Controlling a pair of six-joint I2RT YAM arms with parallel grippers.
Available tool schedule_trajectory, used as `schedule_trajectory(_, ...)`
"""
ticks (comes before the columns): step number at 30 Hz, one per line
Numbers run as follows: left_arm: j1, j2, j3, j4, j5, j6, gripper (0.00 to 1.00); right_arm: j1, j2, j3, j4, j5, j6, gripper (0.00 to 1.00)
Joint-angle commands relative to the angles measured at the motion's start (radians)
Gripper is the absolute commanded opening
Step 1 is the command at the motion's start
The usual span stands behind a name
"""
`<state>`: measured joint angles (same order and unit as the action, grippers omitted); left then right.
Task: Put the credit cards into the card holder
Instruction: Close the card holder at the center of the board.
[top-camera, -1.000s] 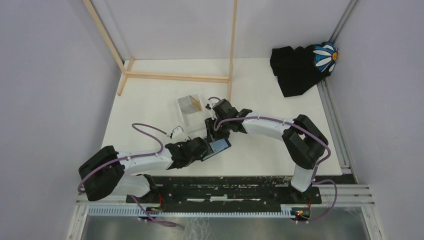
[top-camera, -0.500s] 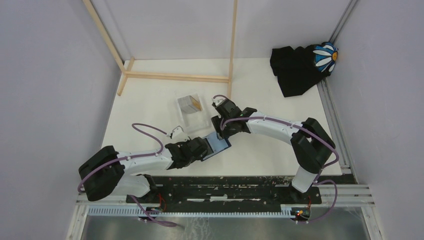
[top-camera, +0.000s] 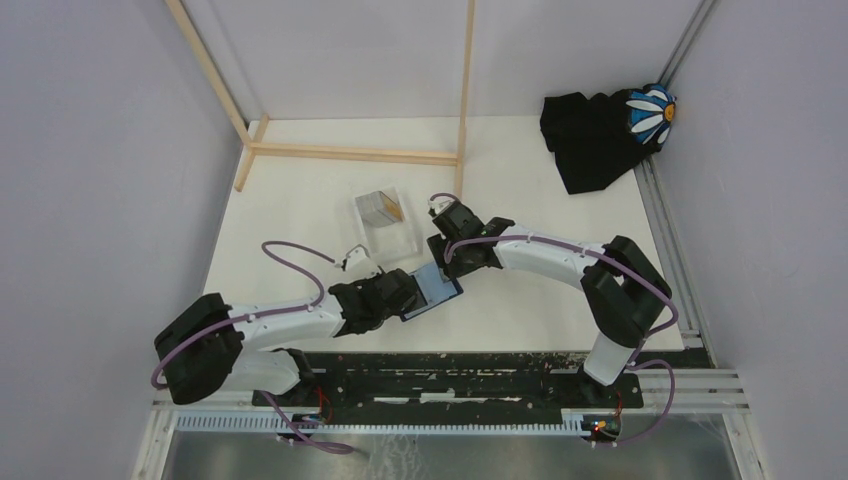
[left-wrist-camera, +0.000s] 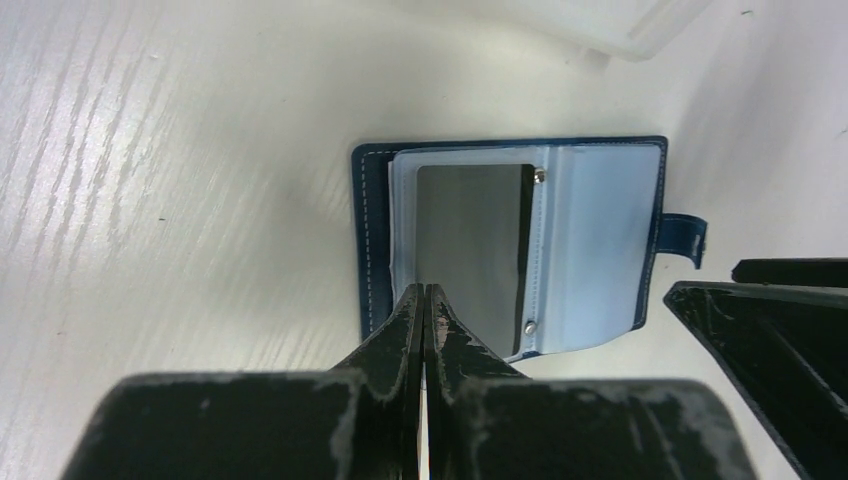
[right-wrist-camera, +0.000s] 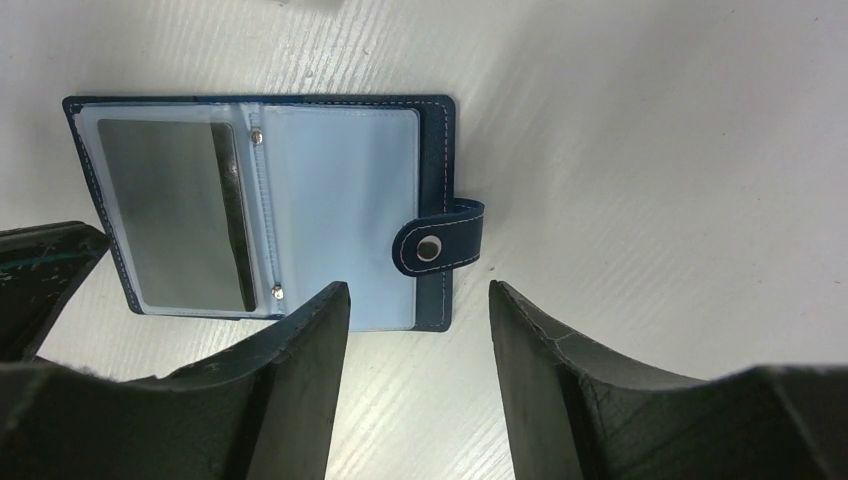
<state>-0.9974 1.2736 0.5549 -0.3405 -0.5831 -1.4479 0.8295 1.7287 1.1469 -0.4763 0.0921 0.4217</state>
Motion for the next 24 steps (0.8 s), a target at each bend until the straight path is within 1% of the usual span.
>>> schedule_trajectory(1, -0.001, -0.028, 0.042, 0.022, -0.064, 0.058, 0.03, 0.002, -0.021, -0.009, 0.007, 0.037, 0.007, 0.6)
schedule_trajectory(7, -0.002, -0.03, 0.063, -0.054, -0.063, 0.048, 0.03, 0.002, -0.021, -0.025, 0.013, 0.036, 0.014, 0.6)
schedule_trajectory(14, -0.002, -0.125, -0.006, -0.08, -0.065, -0.008, 0.22, 0.002, 0.002, -0.021, 0.007, 0.02, 0.017, 0.62)
schedule_trajectory(18, -0.001, -0.151, -0.029, -0.103, -0.053, -0.027, 0.31, 0.002, 0.017, -0.023, 0.002, 0.021, 0.021, 0.63)
schedule_trajectory(21, -0.001, -0.177, -0.055, -0.112, -0.044, -0.05, 0.35, 0.002, 0.024, -0.028, -0.002, 0.021, 0.028, 0.62)
schedule_trajectory(24, -0.004, -0.216, -0.088, -0.112, -0.04, -0.073, 0.35, 0.002, 0.024, -0.042, 0.0, 0.017, 0.037, 0.63)
